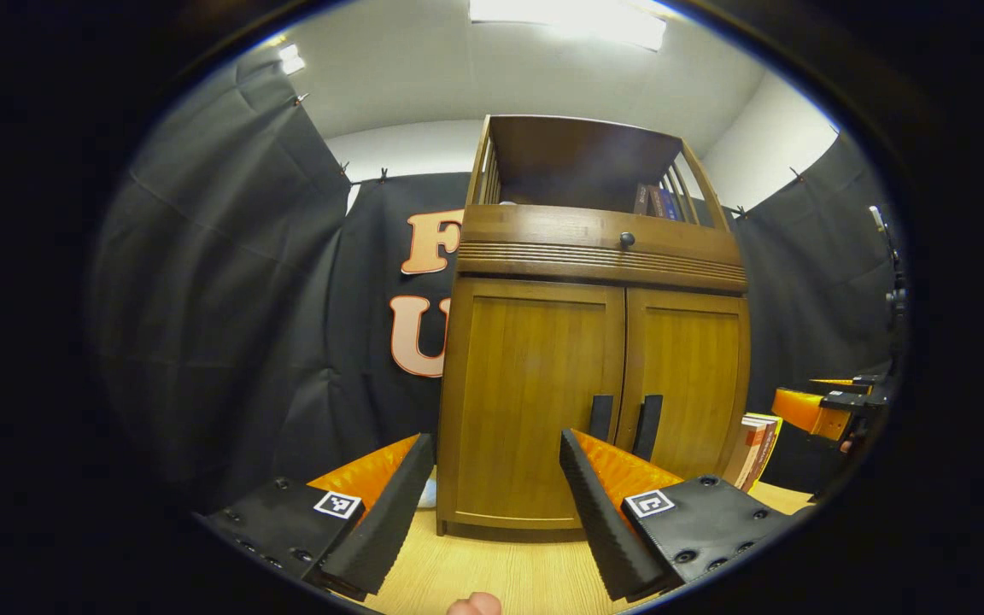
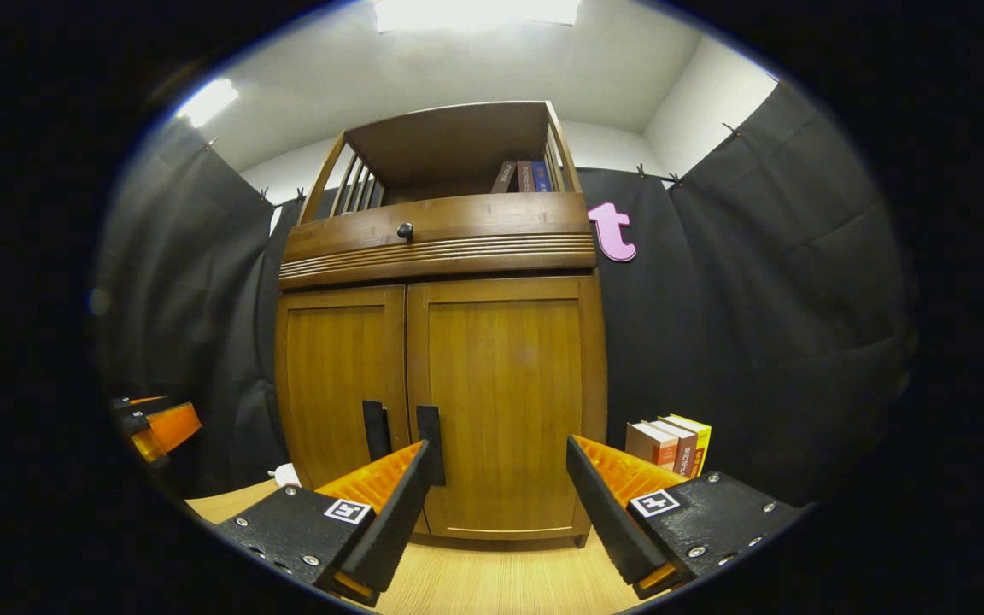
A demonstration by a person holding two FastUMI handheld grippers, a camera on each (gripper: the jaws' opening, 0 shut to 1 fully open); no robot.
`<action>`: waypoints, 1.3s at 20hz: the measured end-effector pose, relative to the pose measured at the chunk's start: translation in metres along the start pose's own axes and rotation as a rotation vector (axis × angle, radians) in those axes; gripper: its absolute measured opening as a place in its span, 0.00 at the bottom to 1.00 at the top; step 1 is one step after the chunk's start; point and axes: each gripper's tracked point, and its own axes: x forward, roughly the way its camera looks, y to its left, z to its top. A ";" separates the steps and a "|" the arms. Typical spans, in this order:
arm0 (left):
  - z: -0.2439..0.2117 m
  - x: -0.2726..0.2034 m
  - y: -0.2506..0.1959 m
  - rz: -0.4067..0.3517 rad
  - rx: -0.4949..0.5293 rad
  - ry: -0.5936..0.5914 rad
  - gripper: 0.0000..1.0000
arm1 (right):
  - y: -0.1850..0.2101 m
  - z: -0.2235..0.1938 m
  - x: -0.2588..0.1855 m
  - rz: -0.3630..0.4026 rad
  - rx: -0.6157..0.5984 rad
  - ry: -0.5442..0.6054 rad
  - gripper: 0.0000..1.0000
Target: Open the right door of the double-door shoe cabinet with the right hand, and open the left door with the left hand.
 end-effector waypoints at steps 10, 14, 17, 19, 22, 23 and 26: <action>0.006 -0.002 -0.005 -0.005 0.007 -0.023 0.96 | 0.048 -0.018 0.102 0.084 -0.045 -0.005 0.94; 0.008 -0.004 -0.002 0.005 0.015 -0.034 0.96 | 0.071 -0.044 0.142 0.122 -0.060 0.048 0.94; 0.008 -0.003 0.004 0.017 0.023 -0.034 0.96 | 0.074 -0.067 0.166 0.101 -0.049 0.097 0.95; 0.009 -0.003 0.007 0.024 0.027 -0.037 0.96 | 0.074 -0.077 0.181 0.092 -0.039 0.108 0.95; 0.007 -0.002 0.009 0.030 0.027 -0.035 0.96 | 0.076 -0.085 0.197 0.089 -0.021 0.127 0.94; 0.006 -0.001 0.010 0.030 0.027 -0.034 0.96 | 0.077 -0.089 0.201 0.089 -0.017 0.136 0.99; 0.008 0.001 0.012 0.037 0.029 -0.036 0.96 | 0.080 -0.088 0.209 0.075 -0.022 0.129 0.86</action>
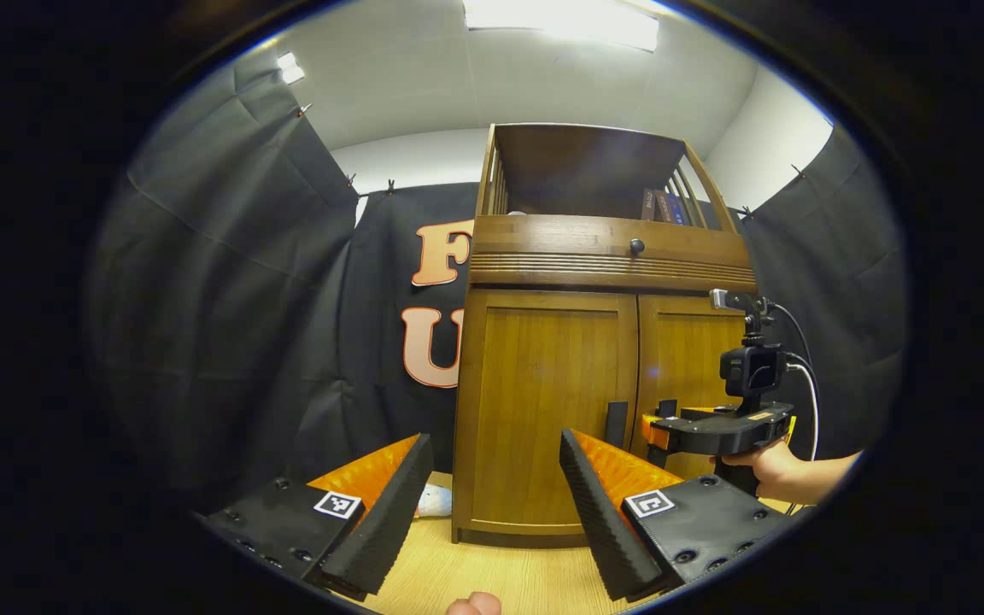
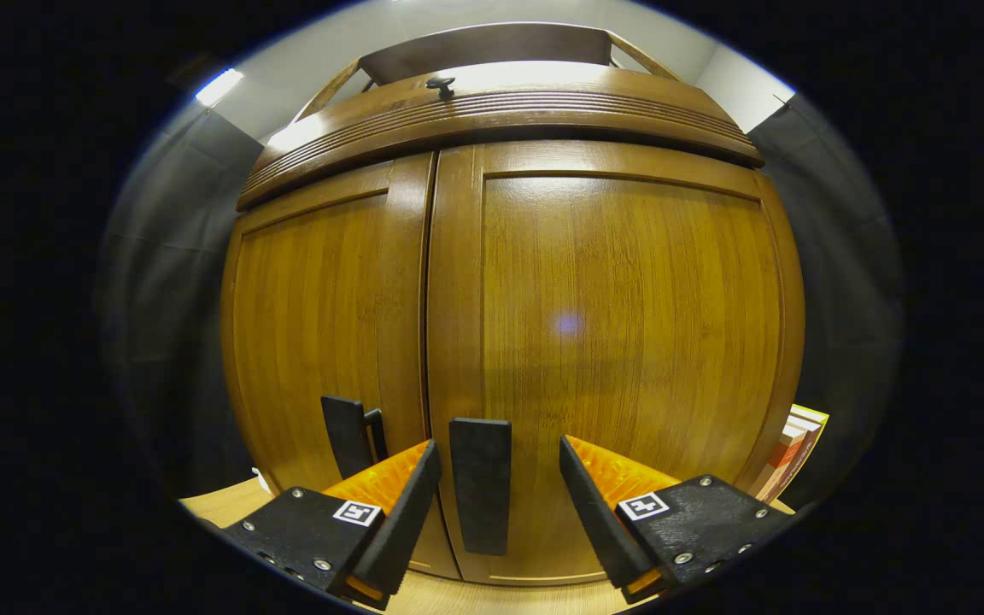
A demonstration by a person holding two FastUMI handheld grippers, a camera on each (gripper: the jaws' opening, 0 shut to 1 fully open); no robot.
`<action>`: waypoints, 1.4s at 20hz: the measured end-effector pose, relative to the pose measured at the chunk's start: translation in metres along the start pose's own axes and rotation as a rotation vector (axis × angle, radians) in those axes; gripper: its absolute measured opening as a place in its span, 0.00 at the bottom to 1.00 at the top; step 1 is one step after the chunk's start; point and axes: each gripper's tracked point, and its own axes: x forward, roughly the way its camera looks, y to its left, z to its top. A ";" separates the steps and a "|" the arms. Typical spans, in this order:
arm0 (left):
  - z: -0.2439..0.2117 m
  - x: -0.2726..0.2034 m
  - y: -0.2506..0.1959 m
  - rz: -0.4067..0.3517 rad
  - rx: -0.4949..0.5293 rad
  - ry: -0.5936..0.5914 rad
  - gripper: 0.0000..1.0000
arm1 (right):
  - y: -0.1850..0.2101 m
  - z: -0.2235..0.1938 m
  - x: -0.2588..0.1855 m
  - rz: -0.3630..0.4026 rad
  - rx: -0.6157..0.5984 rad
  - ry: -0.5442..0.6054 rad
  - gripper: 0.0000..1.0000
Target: Open the right door of the double-door shoe cabinet with the right hand, and open the left door with the left hand.
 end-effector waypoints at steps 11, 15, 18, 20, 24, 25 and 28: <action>-0.008 0.004 0.007 0.024 0.019 0.005 0.97 | 0.008 -0.008 0.011 -0.008 0.021 0.022 0.38; -0.012 -0.002 0.004 0.015 0.013 0.010 0.96 | 0.009 -0.011 0.013 0.002 -0.002 0.046 0.23; -0.015 -0.008 0.006 0.013 0.011 0.014 0.96 | 0.008 -0.011 0.011 -0.005 0.002 0.049 0.20; -0.019 -0.012 0.009 0.018 0.015 0.028 0.97 | 0.008 -0.011 0.007 0.001 0.004 0.052 0.24; -0.019 -0.020 0.014 0.022 0.024 0.037 0.97 | 0.009 -0.012 -0.008 0.023 -0.004 0.055 0.20; -0.018 -0.022 0.014 0.021 0.027 0.034 0.96 | 0.009 -0.011 -0.013 0.028 -0.004 0.055 0.20; -0.015 -0.025 0.011 0.012 0.032 0.028 0.96 | 0.008 -0.011 -0.031 0.040 0.002 0.046 0.20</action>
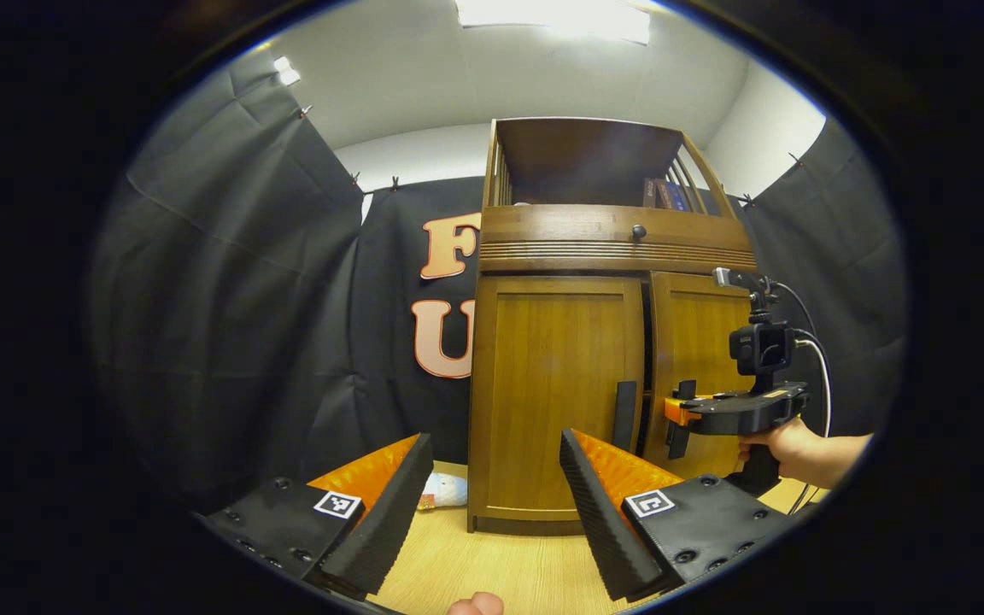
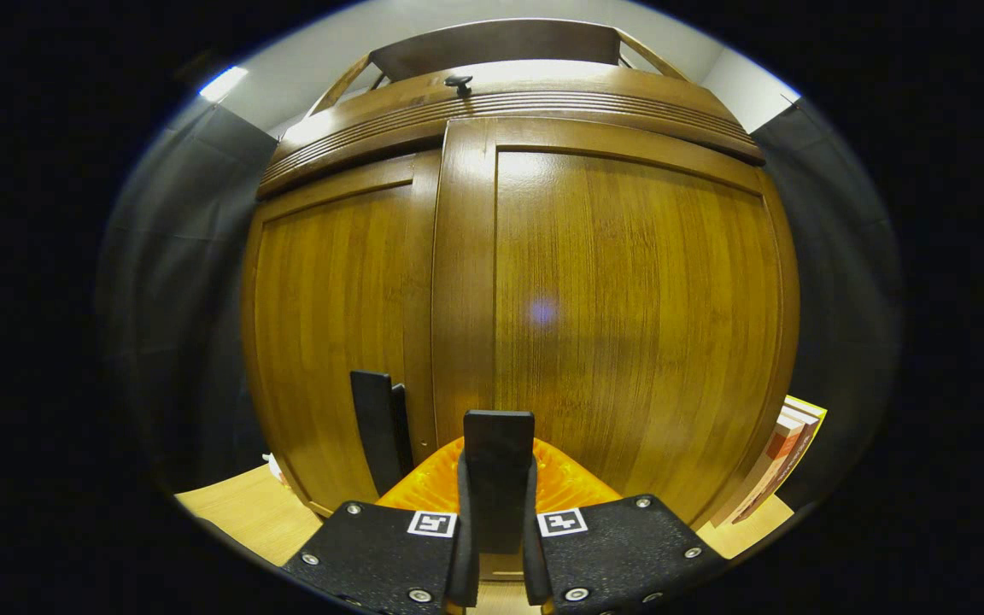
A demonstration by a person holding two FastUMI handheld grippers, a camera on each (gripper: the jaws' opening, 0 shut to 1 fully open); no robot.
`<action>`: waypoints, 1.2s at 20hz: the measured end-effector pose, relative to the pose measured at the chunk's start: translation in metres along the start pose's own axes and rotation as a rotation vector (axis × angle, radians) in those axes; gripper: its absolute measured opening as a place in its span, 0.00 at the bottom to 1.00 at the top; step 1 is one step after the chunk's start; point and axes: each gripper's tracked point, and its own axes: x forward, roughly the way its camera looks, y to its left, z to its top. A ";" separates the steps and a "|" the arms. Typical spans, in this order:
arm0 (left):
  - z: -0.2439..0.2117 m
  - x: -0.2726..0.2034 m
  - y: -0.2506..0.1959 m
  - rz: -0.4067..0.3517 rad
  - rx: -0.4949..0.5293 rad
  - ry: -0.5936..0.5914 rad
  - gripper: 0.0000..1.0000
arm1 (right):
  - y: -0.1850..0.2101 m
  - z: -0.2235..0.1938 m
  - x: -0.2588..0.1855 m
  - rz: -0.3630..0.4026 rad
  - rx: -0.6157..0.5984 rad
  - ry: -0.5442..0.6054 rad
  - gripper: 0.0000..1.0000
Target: Open the right door of the double-door shoe cabinet with the right hand, and open the left door with the left hand.
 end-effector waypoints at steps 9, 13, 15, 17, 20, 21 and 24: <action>0.004 -0.007 -0.023 -0.062 0.008 0.001 0.96 | -0.010 0.000 -0.046 -0.025 0.013 -0.028 0.20; 0.004 -0.009 -0.032 -0.082 0.019 0.001 0.96 | -0.018 -0.001 -0.069 -0.016 0.022 -0.018 0.20; 0.005 -0.007 -0.034 -0.086 0.018 0.000 0.96 | -0.022 -0.001 -0.081 -0.012 0.026 -0.019 0.20; 0.003 -0.006 -0.035 -0.090 0.016 0.004 0.96 | -0.027 -0.001 -0.092 -0.016 0.013 -0.015 0.16; 0.000 -0.004 -0.039 -0.099 0.008 0.011 0.96 | -0.036 -0.001 -0.110 -0.023 0.012 -0.008 0.20; 0.000 -0.003 -0.041 -0.103 0.005 0.013 0.96 | -0.040 -0.001 -0.117 -0.027 0.014 -0.008 0.24; -0.005 -0.002 -0.046 -0.118 -0.002 0.021 0.96 | -0.052 0.001 -0.133 -0.046 -0.005 -0.007 0.20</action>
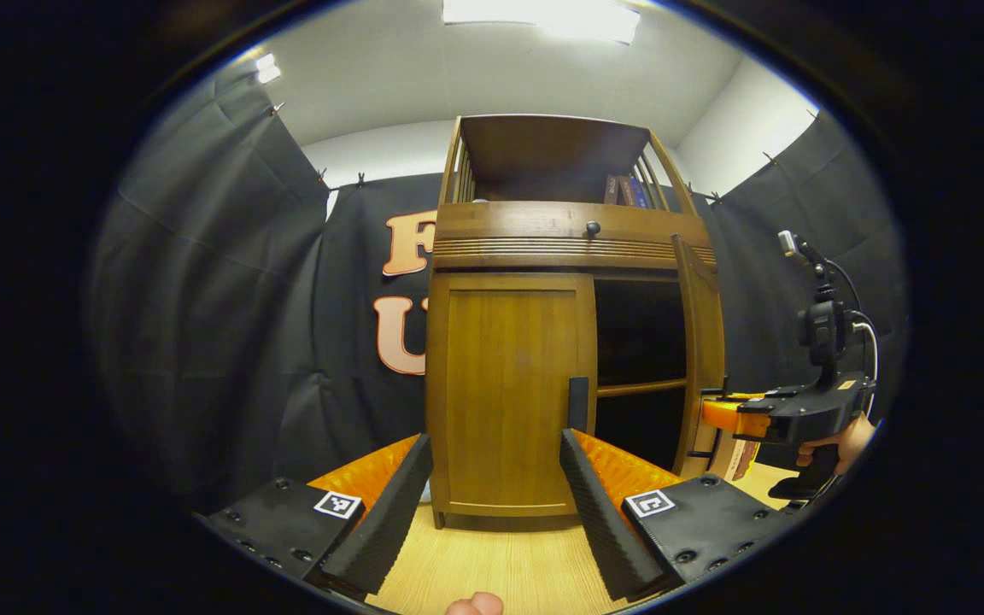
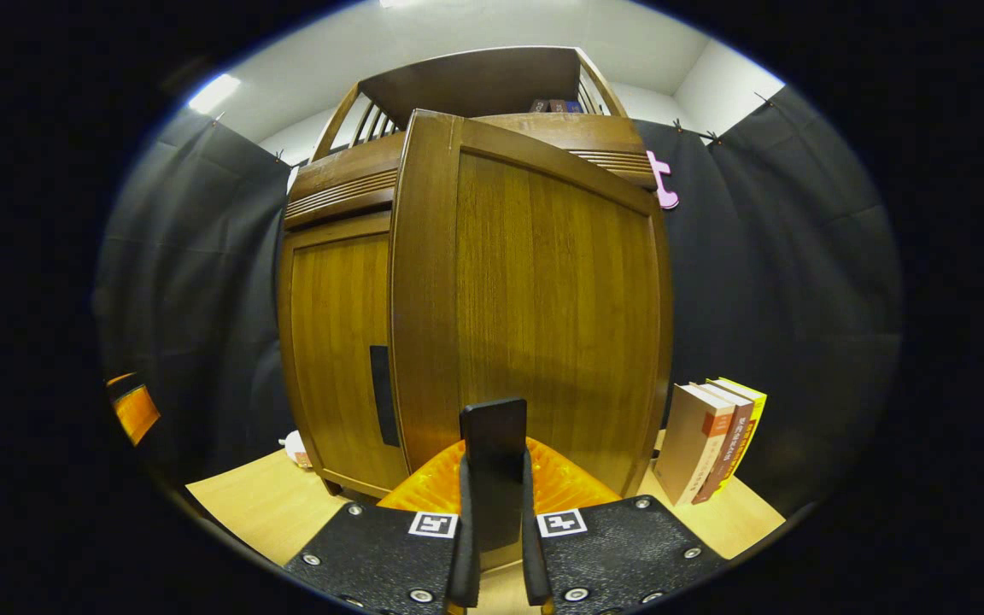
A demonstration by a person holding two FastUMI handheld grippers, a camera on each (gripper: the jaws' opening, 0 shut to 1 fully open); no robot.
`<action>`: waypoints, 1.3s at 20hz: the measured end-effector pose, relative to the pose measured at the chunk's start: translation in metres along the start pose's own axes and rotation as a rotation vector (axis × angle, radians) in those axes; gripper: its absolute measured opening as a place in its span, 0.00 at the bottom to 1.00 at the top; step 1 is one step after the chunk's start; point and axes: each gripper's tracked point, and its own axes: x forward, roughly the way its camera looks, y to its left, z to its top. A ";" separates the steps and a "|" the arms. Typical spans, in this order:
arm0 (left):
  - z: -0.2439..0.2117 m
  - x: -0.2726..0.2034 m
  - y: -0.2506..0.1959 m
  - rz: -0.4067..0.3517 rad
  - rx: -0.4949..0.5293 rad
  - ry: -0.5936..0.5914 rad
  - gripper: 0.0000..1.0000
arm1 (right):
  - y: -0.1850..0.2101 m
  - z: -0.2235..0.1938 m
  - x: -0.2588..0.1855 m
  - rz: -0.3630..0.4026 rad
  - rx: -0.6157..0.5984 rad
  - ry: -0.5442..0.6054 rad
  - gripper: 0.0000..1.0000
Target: Open the right door of the double-door shoe cabinet with the right hand, and open the left door with the left hand.
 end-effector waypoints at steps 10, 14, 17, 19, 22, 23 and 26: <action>-0.005 0.002 -0.017 -0.045 -0.020 0.008 0.97 | -0.072 -0.006 -0.056 -0.155 -0.076 0.011 0.19; -0.006 0.005 -0.025 -0.065 -0.025 0.006 0.97 | -0.110 -0.008 -0.072 -0.218 -0.007 0.003 0.10; -0.007 0.003 -0.033 -0.082 -0.027 0.009 0.96 | -0.142 -0.007 -0.081 -0.259 -0.010 0.004 0.06; -0.009 0.004 -0.040 -0.086 -0.029 0.011 0.97 | -0.152 -0.006 -0.087 -0.231 0.046 -0.004 0.02; -0.011 0.004 -0.043 -0.084 -0.030 0.016 0.97 | -0.167 -0.004 -0.087 -0.177 0.061 -0.023 0.02; -0.011 0.004 -0.044 -0.080 -0.028 0.014 0.97 | -0.171 -0.005 -0.088 -0.154 0.061 -0.024 0.02; -0.011 0.007 -0.044 -0.061 -0.023 0.008 0.96 | -0.189 -0.006 -0.088 -0.087 0.059 -0.016 0.02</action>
